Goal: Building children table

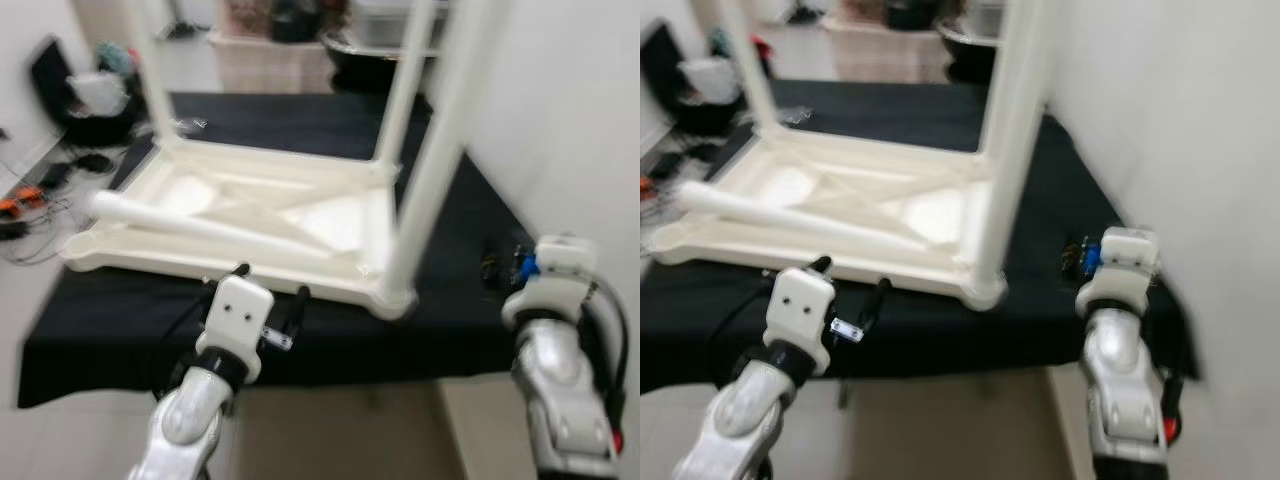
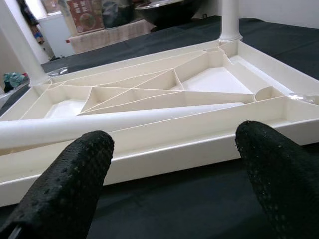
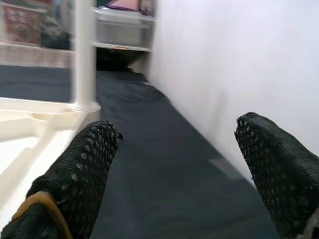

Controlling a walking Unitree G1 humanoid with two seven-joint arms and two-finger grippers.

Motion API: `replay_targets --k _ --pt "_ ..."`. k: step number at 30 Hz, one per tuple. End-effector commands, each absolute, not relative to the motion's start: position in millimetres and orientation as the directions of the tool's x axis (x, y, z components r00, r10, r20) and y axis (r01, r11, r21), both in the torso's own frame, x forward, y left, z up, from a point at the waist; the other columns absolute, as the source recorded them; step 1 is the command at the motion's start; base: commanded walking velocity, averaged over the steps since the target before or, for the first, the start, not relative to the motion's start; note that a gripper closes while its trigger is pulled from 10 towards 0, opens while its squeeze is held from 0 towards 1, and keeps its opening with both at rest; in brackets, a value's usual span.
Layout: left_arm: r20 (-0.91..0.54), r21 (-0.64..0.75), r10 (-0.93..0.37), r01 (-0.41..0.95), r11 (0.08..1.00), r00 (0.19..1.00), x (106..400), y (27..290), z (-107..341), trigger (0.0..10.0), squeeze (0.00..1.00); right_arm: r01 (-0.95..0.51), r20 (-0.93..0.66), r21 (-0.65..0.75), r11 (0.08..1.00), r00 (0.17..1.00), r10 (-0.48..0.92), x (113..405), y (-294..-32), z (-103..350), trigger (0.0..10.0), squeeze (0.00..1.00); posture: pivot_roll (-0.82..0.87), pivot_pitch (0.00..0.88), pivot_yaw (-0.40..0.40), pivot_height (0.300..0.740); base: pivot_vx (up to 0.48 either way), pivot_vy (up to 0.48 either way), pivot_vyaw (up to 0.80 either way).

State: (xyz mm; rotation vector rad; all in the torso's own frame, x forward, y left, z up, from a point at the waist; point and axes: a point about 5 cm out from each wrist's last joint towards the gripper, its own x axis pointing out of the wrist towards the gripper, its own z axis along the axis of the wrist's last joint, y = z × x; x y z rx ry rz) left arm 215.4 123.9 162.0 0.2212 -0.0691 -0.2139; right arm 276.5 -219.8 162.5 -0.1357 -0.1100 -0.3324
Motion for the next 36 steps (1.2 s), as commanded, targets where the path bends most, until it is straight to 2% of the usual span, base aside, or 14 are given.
replay_targets --k 1,14,15,16,18,19,20,24,26,27,30,36 --pt "0.056 0.204 -0.233 0.218 0.954 0.971 215.6 118.1 164.9 10.0 0.0 0.378 0.082 -0.13 0.916 0.925 -0.371 272.5 -233.6 153.3 10.0 0.0 0.04 0.023 -0.091 0.74 0.0 0.0 0.0" --pt "0.064 0.211 -0.238 0.22 0.952 0.969 216.4 117.1 167.5 10.0 0.0 0.339 0.009 -0.095 0.936 0.94 -0.34 285.8 -228.1 148.3 10.0 0.0 0.05 0.028 -0.097 0.74 0.0 0.0 0.0" --pt "0.063 0.211 -0.24 0.222 0.952 0.969 216.4 116.7 167.5 10.0 0.0 0.267 -0.028 -0.052 0.962 0.963 -0.268 291.8 -226.7 144.9 10.0 0.0 0.04 0.03 -0.096 0.74 0.0 0.0 0.0" --pt "0.063 0.211 -0.24 0.222 0.952 0.969 216.4 116.7 167.5 10.0 0.0 0.267 -0.028 -0.052 0.962 0.963 -0.268 291.8 -226.7 144.9 10.0 0.0 0.04 0.03 -0.096 0.74 0.0 0.0 0.0" --pt "0.052 0.205 -0.254 0.239 0.949 0.966 215.3 114.7 165.8 10.0 0.0 0.063 -0.098 0.029 0.998 0.993 -0.06 301.8 -229.7 134.3 10.0 0.0 0.05 0.034 -0.1 0.74 0.0 0.0 0.0" --pt "0.052 0.205 -0.254 0.239 0.949 0.966 215.3 114.7 165.8 10.0 0.0 0.063 -0.098 0.029 0.998 0.993 -0.06 301.8 -229.7 134.3 10.0 0.0 0.05 0.034 -0.1 0.74 0.0 0.0 0.0" --pt "0.048 0.202 -0.261 0.247 0.948 0.964 214.7 113.5 165.3 10.0 0.0 0.001 -0.108 0.04 0.999 0.994 0.003 304.0 -234.4 132.2 10.0 0.0 0.04 0.032 -0.101 0.74 0.0 0.0 0.0" --pt "0.048 0.201 -0.267 0.253 0.946 0.962 213.9 112.5 165.1 10.0 0.0 -0.035 -0.133 0.06 0.998 0.99 0.043 306.1 -242.0 130.6 10.0 0.0 0.05 0.033 -0.104 0.74 0.0 0.0 0.0" --pt "0.051 0.21 -0.27 0.254 0.944 0.962 213.6 111.0 165.9 10.0 0.0 -0.246 -0.213 0.045 0.968 0.945 0.25 306.7 -255.0 132.9 10.0 0.0 0.05 0.035 -0.108 0.74 0.0 0.0 0.0" --pt "0.051 0.21 -0.27 0.254 0.944 0.962 213.6 111.0 165.9 10.0 0.0 -0.246 -0.213 0.045 0.968 0.945 0.25 306.7 -255.0 132.9 10.0 0.0 0.05 0.035 -0.108 0.74 0.0 0.0 0.0" --pt "0.051 0.215 -0.263 0.247 0.945 0.963 213.6 112.3 166.5 10.0 0.0 -0.459 -0.204 0.068 0.886 0.863 0.463 303.4 -256.9 152.4 10.0 0.0 0.06 0.037 -0.113 0.74 0.0 0.0 0.0" --pt "0.052 0.214 -0.267 0.251 0.944 0.962 212.9 111.6 166.7 10.0 0.0 -0.53 -0.112 0.067 0.845 0.838 0.534 310.5 -245.5 170.8 10.0 0.0 0.06 0.038 -0.111 0.74 0.0 0.0 0.0"
